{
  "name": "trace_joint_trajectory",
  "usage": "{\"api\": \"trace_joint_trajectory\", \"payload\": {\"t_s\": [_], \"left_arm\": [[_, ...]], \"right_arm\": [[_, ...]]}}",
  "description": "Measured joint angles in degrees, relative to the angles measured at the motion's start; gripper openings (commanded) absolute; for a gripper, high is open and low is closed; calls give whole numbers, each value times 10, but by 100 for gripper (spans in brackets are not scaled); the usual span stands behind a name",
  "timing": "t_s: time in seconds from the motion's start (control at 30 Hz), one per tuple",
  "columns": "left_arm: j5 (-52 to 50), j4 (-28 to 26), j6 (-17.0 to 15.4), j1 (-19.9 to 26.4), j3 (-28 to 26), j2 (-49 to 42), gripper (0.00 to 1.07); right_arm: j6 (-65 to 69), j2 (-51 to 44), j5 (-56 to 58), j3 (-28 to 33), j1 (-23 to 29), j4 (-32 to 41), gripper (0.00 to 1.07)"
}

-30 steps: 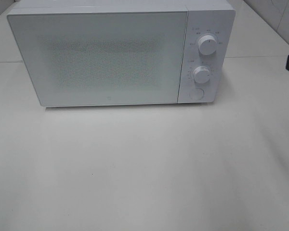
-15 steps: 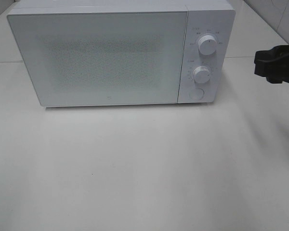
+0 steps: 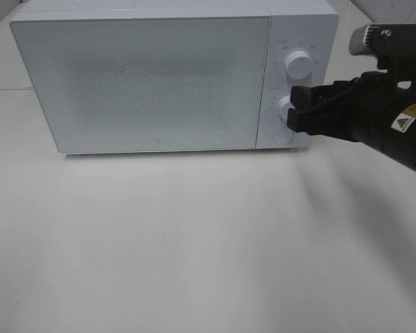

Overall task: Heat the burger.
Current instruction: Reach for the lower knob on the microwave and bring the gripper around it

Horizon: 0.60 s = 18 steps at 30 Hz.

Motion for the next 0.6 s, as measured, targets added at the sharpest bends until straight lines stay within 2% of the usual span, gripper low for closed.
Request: {"api": "trace_joint_trajectory", "payload": {"t_s": [0.03, 0.13, 0.17, 0.33, 0.6], "left_arm": [[0, 0, 0, 0, 0, 0, 0], [0, 0, 0, 0, 0, 0, 0], [0, 0, 0, 0, 0, 0, 0], [0, 0, 0, 0, 0, 0, 0], [0, 0, 0, 0, 0, 0, 0]], "right_arm": [[-36, 26, -26, -1, 22, 42, 60], [-54, 37, -34, -3, 29, 62, 60], [-95, 75, -55, -16, 49, 99, 60], [-113, 140, -110, -34, 57, 113, 60], [-113, 188, -182, -36, 57, 113, 60]]}}
